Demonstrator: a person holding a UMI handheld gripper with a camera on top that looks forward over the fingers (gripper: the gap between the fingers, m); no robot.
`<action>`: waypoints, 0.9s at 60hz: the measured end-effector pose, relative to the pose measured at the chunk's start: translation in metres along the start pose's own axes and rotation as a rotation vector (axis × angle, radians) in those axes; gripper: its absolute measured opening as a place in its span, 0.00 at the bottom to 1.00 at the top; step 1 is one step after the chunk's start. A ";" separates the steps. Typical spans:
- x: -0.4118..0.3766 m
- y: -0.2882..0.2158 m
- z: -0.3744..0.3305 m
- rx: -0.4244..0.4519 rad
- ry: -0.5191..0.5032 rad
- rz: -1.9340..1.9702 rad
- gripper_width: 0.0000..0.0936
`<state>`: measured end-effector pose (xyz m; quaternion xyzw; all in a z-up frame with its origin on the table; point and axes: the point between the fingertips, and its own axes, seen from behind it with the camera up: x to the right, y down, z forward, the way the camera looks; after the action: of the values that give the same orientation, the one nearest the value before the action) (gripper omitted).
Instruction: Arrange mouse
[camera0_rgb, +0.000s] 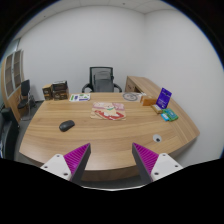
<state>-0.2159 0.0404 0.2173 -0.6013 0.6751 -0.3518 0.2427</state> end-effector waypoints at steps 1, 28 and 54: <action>0.000 0.000 0.000 0.000 0.000 0.001 0.93; -0.093 0.007 0.017 -0.002 -0.134 -0.082 0.93; -0.190 0.020 0.034 -0.017 -0.201 -0.098 0.93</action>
<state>-0.1730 0.2217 0.1624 -0.6679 0.6201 -0.2955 0.2865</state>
